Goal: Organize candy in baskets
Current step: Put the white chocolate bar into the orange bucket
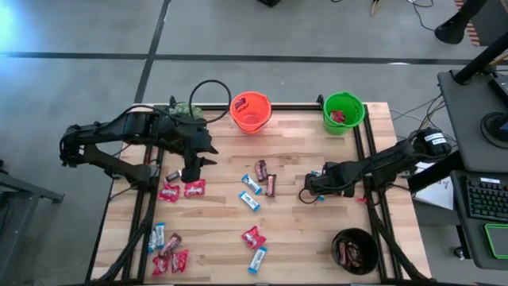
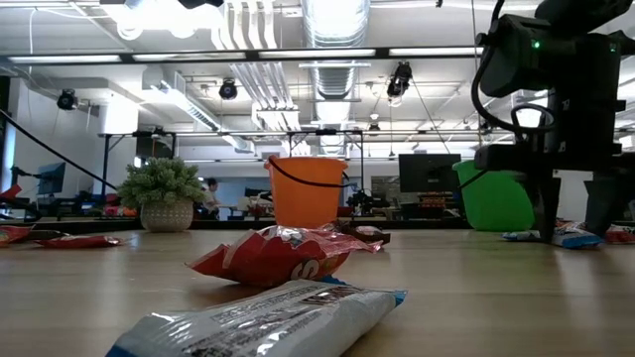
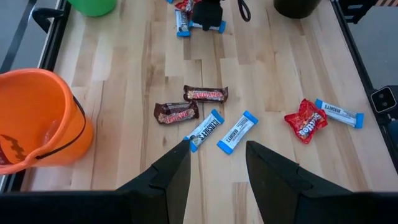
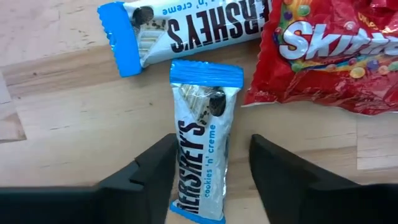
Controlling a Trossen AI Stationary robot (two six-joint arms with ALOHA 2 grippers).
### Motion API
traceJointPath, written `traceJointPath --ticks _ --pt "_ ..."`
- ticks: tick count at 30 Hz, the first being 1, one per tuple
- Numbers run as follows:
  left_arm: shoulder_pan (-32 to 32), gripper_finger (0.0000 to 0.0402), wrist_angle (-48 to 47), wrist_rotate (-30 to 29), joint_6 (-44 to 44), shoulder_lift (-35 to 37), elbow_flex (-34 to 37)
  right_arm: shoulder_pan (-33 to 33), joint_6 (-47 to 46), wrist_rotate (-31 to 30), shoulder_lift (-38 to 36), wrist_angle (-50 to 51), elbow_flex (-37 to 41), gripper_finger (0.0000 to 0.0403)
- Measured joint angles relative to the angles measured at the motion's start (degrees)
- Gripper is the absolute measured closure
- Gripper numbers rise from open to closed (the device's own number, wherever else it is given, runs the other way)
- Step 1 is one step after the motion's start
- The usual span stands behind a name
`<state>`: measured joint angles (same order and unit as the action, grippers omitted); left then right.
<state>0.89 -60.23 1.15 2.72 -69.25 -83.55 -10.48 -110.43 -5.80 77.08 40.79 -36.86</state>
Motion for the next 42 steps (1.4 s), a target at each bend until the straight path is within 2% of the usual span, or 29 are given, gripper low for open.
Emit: traceJointPath --ticks 9,13,21,30,42 --pt "0.0 0.0264 0.0 0.0 0.0 0.0 0.0 0.0 0.6 -0.4 0.0 -0.5 0.1 0.0342" --pt "0.0 0.0264 -0.1 0.0 0.0 0.0 0.0 0.0 1.0 -0.6 -0.1 -0.8 0.1 0.0384" --pt "0.0 0.0264 -1.1 0.0 -0.7 0.0 0.0 0.0 3.0 -0.2 -0.5 -0.9 -1.0 0.0388" --pt "0.0 0.0264 -2.8 0.0 -1.8 0.0 0.0 0.0 10.9 -0.5 -0.5 0.7 -6.6 0.0390" --pt "0.0 0.0264 -2.8 0.0 -1.9 0.0 0.0 2.2 20.1 -3.7 -0.6 22.1 -18.1 0.0390"
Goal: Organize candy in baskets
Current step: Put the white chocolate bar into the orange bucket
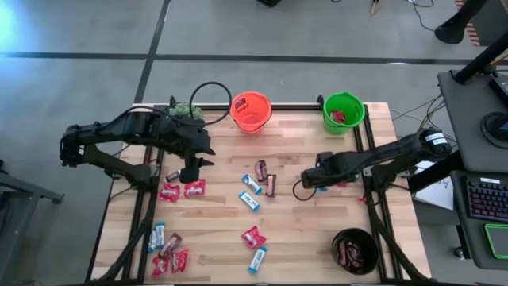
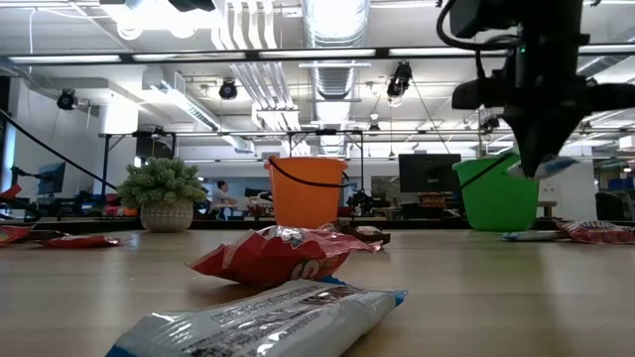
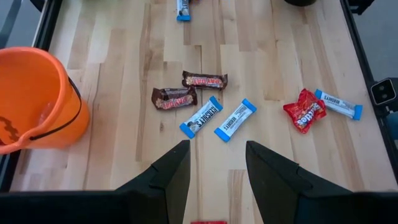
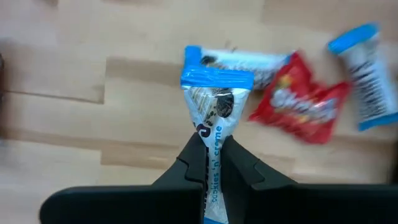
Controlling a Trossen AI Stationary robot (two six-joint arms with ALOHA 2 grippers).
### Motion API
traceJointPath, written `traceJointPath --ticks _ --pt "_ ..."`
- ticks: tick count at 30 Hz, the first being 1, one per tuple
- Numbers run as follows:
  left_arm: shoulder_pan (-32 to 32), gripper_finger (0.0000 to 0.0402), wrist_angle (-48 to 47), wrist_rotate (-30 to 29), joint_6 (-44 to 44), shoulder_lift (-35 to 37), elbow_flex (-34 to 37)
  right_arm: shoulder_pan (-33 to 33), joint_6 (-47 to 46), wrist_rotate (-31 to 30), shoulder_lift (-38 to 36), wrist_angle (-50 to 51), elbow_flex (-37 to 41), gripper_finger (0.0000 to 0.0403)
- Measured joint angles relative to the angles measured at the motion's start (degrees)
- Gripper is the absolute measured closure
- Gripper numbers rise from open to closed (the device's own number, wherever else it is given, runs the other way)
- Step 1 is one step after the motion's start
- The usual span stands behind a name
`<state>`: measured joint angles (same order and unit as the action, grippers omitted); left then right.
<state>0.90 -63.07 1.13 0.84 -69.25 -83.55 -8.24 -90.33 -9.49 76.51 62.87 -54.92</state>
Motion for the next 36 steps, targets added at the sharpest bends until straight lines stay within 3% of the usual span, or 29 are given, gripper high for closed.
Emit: traceJointPath --ticks 11,26,36 --pt "0.0 0.0264 0.0 0.0 -1.4 0.0 0.0 10.4 16.5 -7.0 -3.4 5.2 -9.0 0.0390" --pt "0.0 0.0264 0.0 -1.0 -2.1 0.0 0.0 22.7 34.0 -8.6 -12.1 6.9 -12.9 0.0390" --pt "0.2 0.0264 0.6 -13.0 -2.3 0.0 0.0 28.9 41.9 -8.6 -16.9 9.8 -12.8 0.0390"
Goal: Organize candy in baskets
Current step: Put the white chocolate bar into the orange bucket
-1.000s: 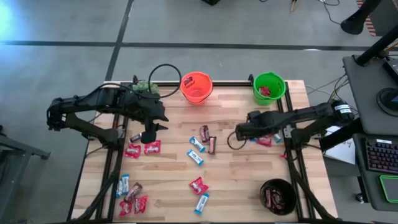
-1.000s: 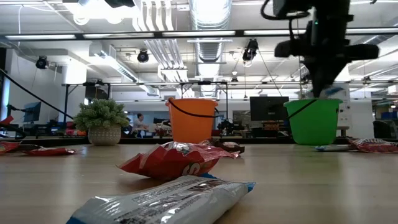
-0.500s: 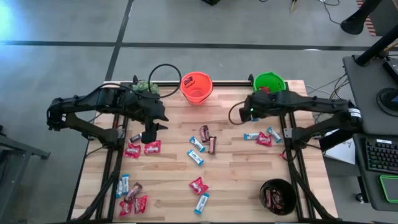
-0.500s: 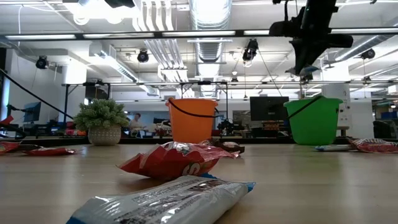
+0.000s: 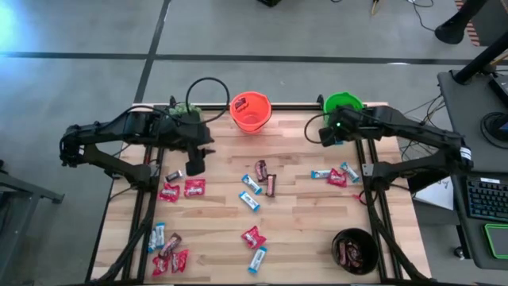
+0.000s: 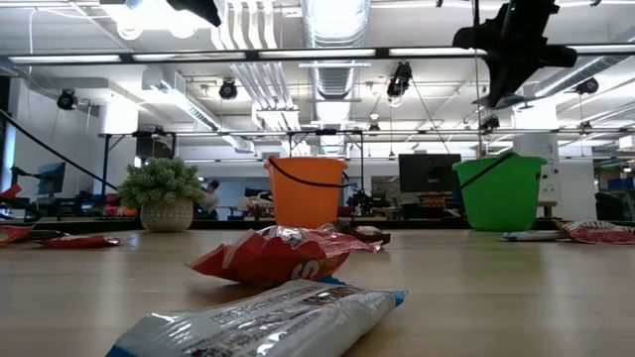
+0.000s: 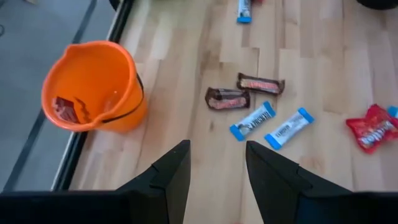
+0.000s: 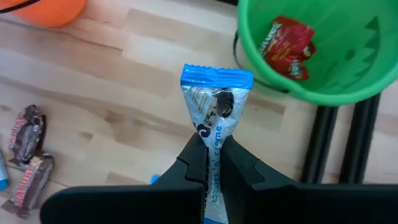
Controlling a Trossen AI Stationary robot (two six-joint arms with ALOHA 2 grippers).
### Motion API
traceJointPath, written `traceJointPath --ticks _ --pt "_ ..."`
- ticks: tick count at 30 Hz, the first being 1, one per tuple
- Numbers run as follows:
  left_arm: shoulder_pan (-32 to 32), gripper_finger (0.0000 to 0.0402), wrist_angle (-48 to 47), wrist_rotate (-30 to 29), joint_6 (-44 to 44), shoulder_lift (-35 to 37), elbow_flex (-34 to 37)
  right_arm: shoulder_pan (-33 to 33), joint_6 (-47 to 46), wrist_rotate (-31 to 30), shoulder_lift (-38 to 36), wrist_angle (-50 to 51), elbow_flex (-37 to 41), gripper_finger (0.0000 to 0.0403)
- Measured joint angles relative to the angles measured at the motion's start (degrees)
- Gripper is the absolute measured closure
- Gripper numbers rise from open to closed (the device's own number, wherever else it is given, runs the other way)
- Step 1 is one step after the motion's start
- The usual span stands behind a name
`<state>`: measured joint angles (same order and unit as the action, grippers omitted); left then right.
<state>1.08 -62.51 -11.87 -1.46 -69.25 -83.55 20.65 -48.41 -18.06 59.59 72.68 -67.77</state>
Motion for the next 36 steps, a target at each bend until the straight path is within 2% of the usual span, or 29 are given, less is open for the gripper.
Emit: traceJointPath --ticks 10,15,24,36 --pt "3.1 0.0264 2.8 -4.2 -3.6 -0.7 0.0 5.7 10.7 0.5 -1.3 0.5 -1.0 0.0390" --pt "3.9 0.0264 2.8 -8.9 -4.2 -1.8 0.0 7.4 16.0 0.5 -1.3 0.3 -2.3 0.0390" --pt "4.0 0.0264 3.1 -22.1 -5.9 -3.4 0.0 8.3 22.6 0.5 -1.2 0.3 -5.9 0.0390" --pt "4.0 0.0264 3.3 -23.6 -7.4 -4.5 0.0 8.3 26.6 0.5 1.0 -0.5 -7.4 0.0390"
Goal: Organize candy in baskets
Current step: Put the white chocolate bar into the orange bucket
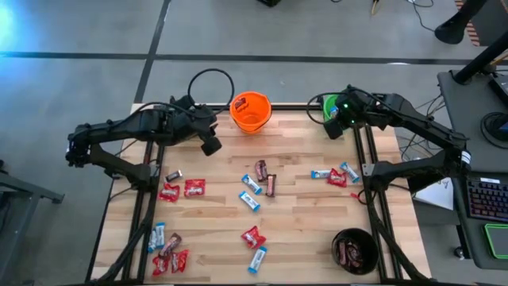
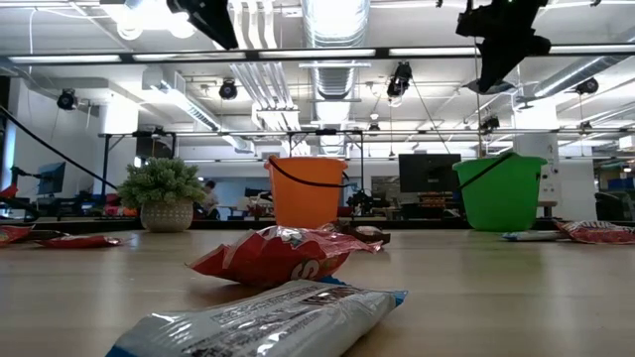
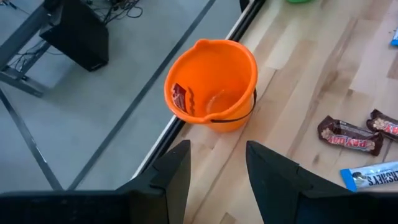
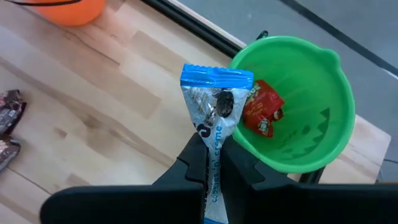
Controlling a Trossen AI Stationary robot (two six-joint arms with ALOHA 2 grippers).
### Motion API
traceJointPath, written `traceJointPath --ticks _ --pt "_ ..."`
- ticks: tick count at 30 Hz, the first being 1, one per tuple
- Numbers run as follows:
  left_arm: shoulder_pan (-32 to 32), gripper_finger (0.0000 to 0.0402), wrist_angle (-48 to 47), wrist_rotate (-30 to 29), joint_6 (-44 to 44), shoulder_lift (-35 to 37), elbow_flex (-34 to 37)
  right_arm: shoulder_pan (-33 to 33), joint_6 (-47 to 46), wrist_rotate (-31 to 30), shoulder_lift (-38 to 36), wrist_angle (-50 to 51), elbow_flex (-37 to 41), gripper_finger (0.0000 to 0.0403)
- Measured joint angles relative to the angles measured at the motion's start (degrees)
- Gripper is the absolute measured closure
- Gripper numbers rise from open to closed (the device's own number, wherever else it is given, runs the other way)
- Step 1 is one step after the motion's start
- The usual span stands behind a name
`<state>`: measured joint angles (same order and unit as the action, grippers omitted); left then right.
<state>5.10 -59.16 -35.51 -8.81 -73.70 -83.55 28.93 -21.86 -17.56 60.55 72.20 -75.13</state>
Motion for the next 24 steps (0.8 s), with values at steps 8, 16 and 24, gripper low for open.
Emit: traceJointPath --ticks 8,16,24 --pt "0.0 0.0264 0.7 0.0 -5.7 -1.0 0.0 0.0 2.8 0.0 -0.1 -0.7 0.0 0.0390" --pt "0.5 0.0264 0.7 -1.6 -6.8 -1.6 0.0 0.0 4.8 -0.2 -0.1 -1.2 -0.3 0.0390" --pt "4.1 0.0264 0.9 -5.8 -6.7 -1.5 0.0 0.0 5.0 -0.3 -0.1 -1.2 -1.2 0.0390"
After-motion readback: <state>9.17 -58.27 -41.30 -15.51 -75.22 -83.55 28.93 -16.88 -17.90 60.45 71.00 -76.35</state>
